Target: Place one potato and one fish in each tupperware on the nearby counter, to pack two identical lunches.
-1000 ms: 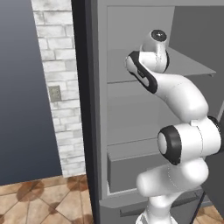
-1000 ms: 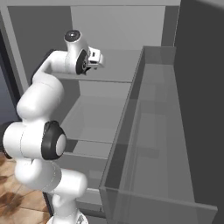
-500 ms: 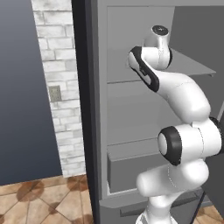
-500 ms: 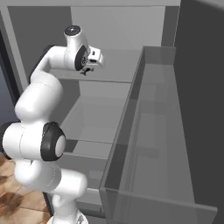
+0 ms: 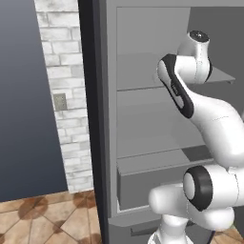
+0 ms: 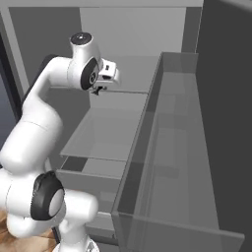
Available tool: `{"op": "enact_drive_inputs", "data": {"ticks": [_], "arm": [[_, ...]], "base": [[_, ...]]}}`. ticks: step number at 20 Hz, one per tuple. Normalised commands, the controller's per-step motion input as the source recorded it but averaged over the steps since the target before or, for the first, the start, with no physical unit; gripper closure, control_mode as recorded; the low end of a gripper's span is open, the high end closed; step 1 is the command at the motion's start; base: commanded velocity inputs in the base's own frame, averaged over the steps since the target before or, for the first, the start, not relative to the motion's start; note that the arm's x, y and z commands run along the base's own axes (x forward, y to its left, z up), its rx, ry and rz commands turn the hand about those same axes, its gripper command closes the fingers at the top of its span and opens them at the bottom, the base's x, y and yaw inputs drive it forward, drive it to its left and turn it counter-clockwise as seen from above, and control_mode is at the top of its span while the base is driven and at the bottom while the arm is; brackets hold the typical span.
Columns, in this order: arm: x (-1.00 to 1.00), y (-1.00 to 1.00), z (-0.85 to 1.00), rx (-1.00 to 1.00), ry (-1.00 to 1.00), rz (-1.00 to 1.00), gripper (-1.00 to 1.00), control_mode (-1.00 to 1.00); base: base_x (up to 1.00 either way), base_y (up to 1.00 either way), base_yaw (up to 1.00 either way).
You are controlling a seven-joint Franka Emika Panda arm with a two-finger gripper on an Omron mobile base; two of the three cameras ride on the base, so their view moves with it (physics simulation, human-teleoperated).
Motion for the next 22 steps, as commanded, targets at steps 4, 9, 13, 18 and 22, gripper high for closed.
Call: {"op": "enact_drive_inputs", "data": {"ticks": [4,9,13,18,22], "arm": [[-1.00,-0.15,0.00,0.00,0.01,0.00,1.00,-1.00],[-1.00,0.00,0.00,-0.02,0.04,0.00,1.00,-1.00],[-1.00,0.00,0.00,-0.06,0.05,0.00,1.00,-1.00],[-1.00,0.00,-0.01,-0.07,0.00,0.00,1.00,-1.00],[-1.00,0.00,-0.12,-0.07,0.00,0.00,1.00,-1.00]], "base": [[0.00,0.00,0.00],[0.00,0.00,0.00],[0.00,0.00,0.00],[0.00,0.00,0.00],[0.00,0.00,0.00]]}}
